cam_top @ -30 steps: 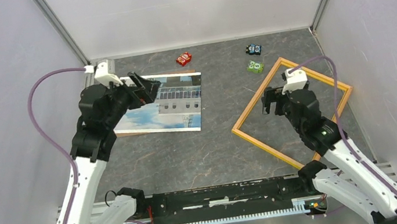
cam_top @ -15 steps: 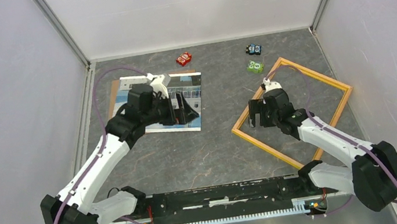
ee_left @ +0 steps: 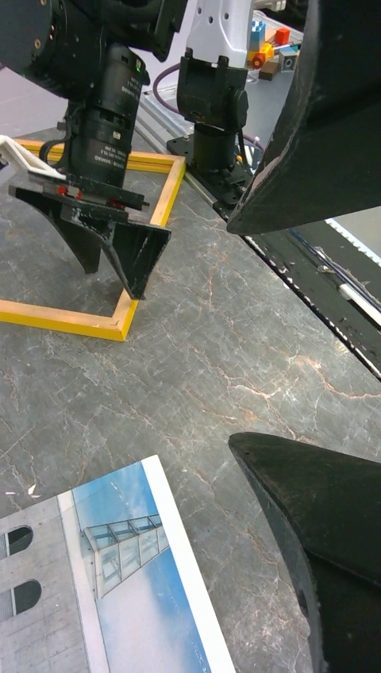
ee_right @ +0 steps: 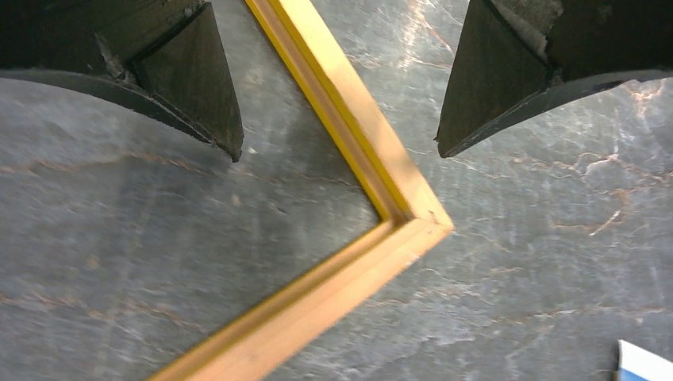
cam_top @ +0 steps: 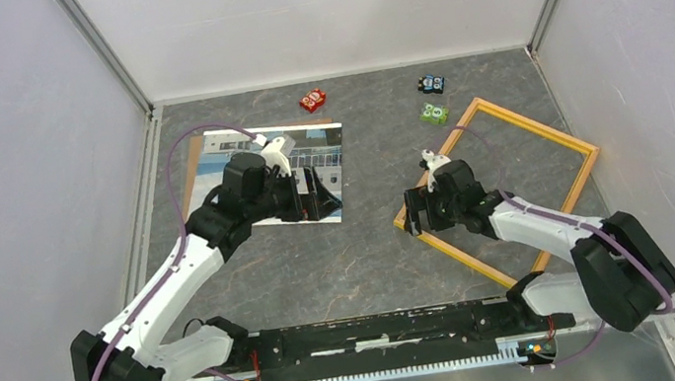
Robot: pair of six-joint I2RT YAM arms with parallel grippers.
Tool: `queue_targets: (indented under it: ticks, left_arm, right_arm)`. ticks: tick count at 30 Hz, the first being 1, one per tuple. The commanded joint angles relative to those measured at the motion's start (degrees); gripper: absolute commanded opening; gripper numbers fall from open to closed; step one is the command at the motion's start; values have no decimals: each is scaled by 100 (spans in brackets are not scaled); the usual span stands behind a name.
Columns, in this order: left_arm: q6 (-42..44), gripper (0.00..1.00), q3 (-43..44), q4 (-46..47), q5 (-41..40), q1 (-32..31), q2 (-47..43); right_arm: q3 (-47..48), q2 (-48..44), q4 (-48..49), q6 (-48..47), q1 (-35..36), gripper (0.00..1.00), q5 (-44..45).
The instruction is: Put the photo into the frame
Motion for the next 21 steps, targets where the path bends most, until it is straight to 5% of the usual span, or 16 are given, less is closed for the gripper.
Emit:
queue_targets:
  ticks: [1, 12, 21]
  left_arm:
    - [-121, 100, -21, 281, -72, -18, -222]
    - [100, 100, 72, -82, -283, -18, -495]
    - [239, 100, 169, -386, -582, -18, -590]
  right_arm:
    - [96, 338, 930, 230, 264, 98, -268]
    - [1311, 1881, 1570, 169, 930, 96, -238]
    - [1884, 2061, 1275, -235, 1147, 96, -233]
